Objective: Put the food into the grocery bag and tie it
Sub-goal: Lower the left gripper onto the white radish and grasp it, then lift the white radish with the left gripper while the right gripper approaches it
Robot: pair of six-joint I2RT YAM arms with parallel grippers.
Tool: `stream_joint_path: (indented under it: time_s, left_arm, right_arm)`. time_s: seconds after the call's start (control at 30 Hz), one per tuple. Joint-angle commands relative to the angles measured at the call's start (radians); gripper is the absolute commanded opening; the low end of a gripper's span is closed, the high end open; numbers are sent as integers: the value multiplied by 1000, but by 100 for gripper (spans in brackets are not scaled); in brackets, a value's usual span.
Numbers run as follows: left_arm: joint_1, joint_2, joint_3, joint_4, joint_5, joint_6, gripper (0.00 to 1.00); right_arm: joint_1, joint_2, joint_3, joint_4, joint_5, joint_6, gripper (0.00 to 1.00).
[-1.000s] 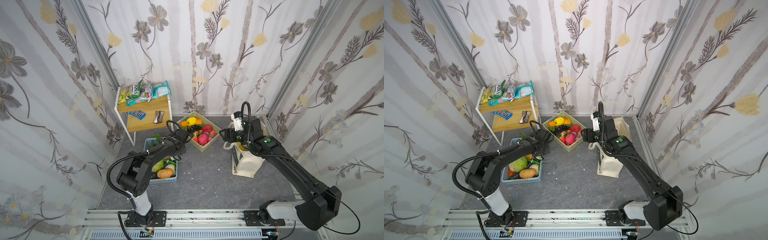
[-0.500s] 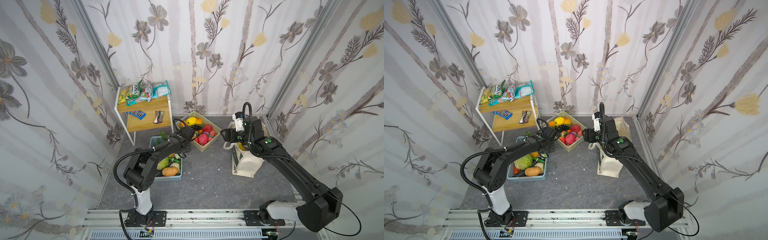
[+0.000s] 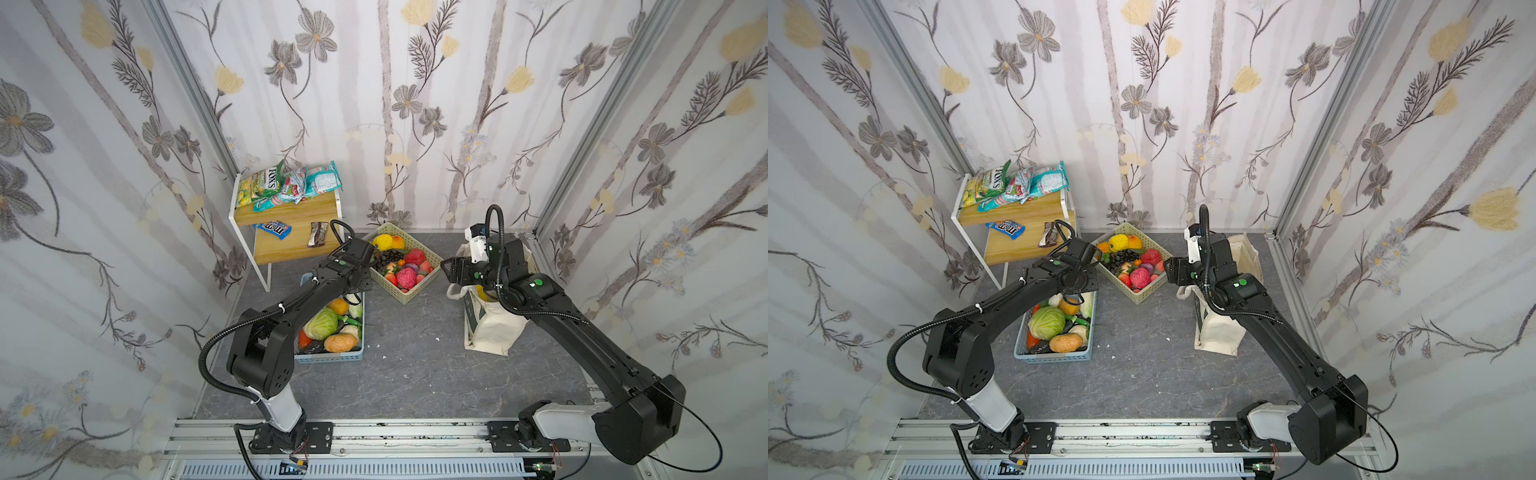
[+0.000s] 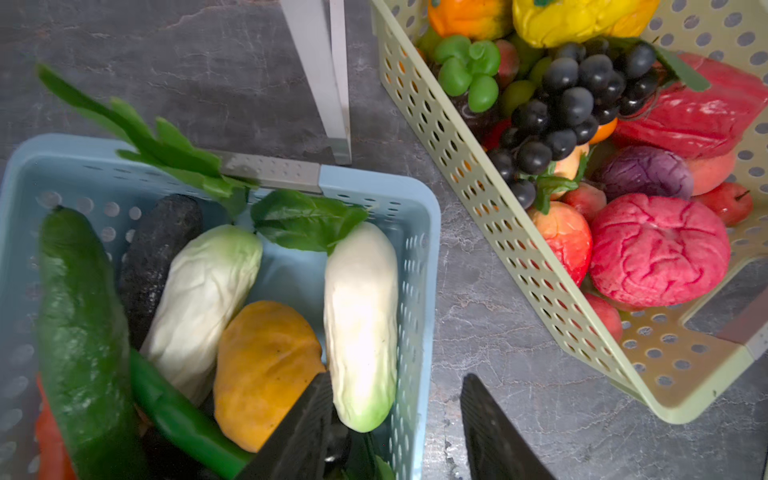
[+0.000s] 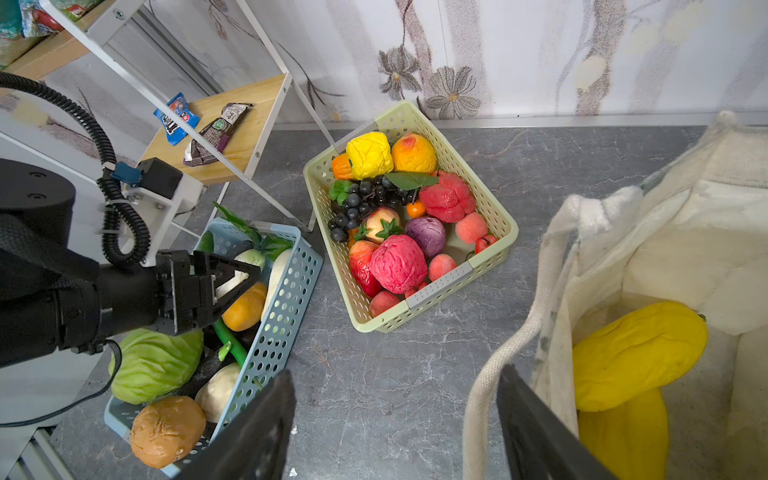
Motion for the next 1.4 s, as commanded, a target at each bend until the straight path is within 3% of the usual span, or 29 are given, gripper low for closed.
stream_joint_path:
  time_s: [0.0, 0.13, 0.63, 1.37]
  left_arm:
    - [40, -11, -23, 17, 88, 74, 52]
    - [75, 26, -34, 49, 159, 122, 52]
    - [90, 168, -5, 64, 115, 151, 57]
    - [101, 267, -16, 114, 114, 181, 63]
  right_arm:
    - [1, 3, -3, 46, -6, 11, 76]
    - [1, 6, 3, 49, -13, 12, 76]
    - [1, 4, 10, 39, -3, 13, 76]
    - [13, 43, 57, 23, -15, 31, 76]
